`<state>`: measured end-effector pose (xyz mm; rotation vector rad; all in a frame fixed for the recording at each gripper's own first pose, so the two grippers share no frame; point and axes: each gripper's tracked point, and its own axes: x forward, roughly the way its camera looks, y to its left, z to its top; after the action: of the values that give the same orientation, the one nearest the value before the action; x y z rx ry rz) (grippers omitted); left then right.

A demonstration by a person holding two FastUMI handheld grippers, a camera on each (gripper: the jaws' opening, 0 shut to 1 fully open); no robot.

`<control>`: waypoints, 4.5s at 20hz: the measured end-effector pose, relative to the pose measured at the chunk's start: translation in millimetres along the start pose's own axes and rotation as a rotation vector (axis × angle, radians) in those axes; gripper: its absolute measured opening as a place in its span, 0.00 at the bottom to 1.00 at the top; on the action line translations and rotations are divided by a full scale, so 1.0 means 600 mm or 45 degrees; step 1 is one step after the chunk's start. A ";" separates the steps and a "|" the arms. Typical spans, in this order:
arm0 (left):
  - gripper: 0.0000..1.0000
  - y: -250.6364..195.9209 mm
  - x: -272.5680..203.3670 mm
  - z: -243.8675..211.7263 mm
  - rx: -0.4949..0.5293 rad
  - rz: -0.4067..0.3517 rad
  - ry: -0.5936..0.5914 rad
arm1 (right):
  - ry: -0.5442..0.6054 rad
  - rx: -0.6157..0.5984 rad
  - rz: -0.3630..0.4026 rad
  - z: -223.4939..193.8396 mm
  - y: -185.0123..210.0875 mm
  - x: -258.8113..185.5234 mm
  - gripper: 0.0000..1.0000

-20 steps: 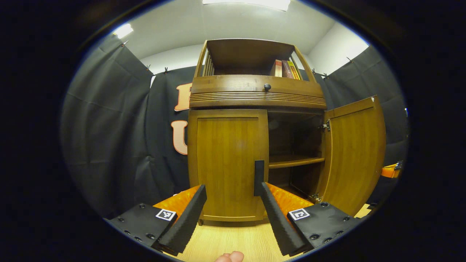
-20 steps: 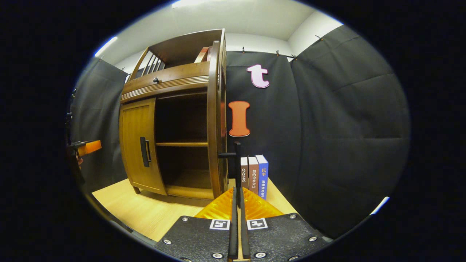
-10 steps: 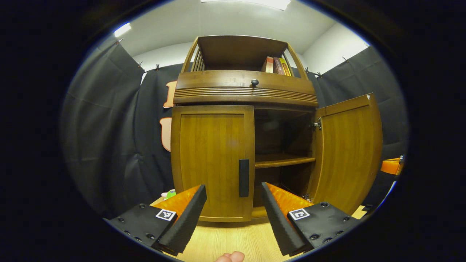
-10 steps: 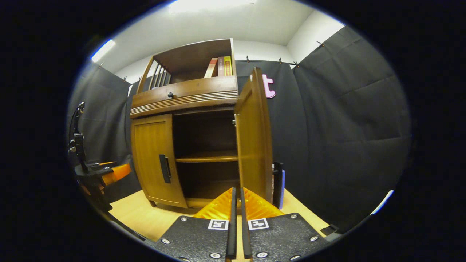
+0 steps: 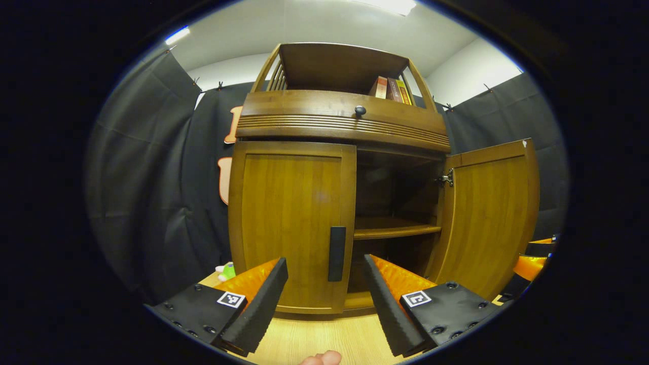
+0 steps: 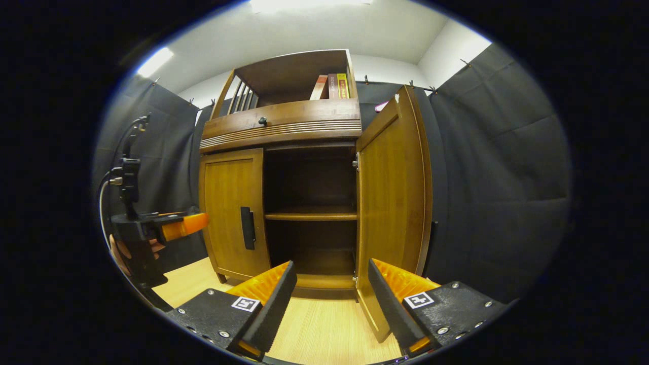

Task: Open the right door of the double-door shoe cabinet with the right hand, and open the left door with the left hand.

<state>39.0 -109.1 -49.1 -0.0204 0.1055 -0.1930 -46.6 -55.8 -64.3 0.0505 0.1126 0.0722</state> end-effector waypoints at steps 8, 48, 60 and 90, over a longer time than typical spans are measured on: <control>0.96 -0.010 0.160 -0.009 0.057 -0.033 -0.075 | 0.010 0.003 -0.008 -0.004 0.002 -0.032 0.89; 0.35 0.018 0.106 -0.063 0.068 -0.048 0.111 | 0.106 -0.013 -0.025 -0.045 0.004 -0.032 0.89; 0.34 0.138 -0.048 -0.045 0.049 0.122 0.125 | 0.117 -0.041 0.081 -0.051 0.059 -0.003 0.99; 0.18 0.421 -0.126 -0.031 0.046 0.009 0.069 | 0.119 -0.080 0.158 -0.067 0.174 0.047 0.99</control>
<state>11.1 153.1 -67.8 0.0210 0.1557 -0.1885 -30.5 52.5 -101.8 -0.0091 0.2008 0.2024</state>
